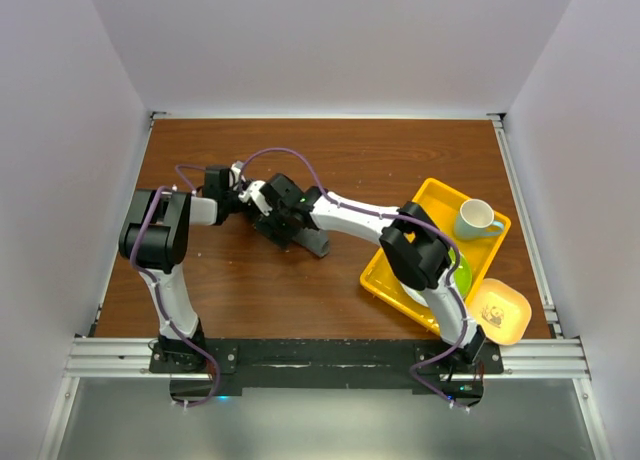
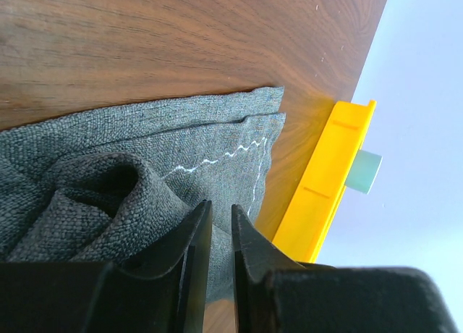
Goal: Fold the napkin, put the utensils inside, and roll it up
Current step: Roll the napkin with the utensil
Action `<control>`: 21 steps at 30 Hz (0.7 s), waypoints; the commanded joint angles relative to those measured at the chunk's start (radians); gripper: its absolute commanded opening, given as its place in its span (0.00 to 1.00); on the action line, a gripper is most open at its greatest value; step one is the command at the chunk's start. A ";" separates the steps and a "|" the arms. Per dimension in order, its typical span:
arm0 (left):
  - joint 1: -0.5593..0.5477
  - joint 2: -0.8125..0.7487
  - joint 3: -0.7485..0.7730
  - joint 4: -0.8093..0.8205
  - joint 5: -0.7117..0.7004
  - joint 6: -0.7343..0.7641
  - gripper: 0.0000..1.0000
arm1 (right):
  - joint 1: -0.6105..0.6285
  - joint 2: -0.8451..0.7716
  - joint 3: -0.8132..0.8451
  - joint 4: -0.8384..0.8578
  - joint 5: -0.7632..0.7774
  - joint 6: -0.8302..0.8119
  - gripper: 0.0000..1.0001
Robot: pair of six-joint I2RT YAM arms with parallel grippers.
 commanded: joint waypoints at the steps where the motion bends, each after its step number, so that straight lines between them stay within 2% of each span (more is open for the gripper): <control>1: 0.003 0.000 -0.004 -0.060 -0.027 0.013 0.23 | 0.012 0.029 0.048 0.031 0.135 -0.034 0.78; 5: 0.004 -0.009 -0.007 -0.058 -0.021 0.005 0.25 | 0.012 0.057 0.036 0.045 0.194 -0.013 0.74; 8: 0.004 -0.025 -0.012 -0.052 -0.013 0.002 0.30 | 0.010 0.072 0.027 0.059 0.209 -0.008 0.63; 10: 0.007 -0.051 -0.016 -0.047 -0.009 -0.001 0.32 | 0.004 0.094 0.041 0.047 0.183 0.009 0.46; 17: 0.062 -0.172 0.039 -0.176 -0.050 0.107 0.39 | -0.022 0.069 0.033 0.038 0.041 0.079 0.15; 18: 0.079 -0.186 0.063 -0.205 -0.061 0.120 0.46 | -0.028 0.062 0.035 0.039 0.016 0.107 0.14; 19: 0.086 -0.212 0.075 -0.221 -0.065 0.134 0.73 | -0.036 0.059 0.036 0.038 -0.011 0.119 0.13; 20: 0.095 -0.223 0.104 -0.239 -0.081 0.157 0.83 | -0.054 0.057 0.042 0.034 -0.060 0.133 0.13; 21: 0.095 -0.235 0.115 -0.263 -0.084 0.166 0.87 | -0.065 0.057 0.048 0.030 -0.105 0.173 0.12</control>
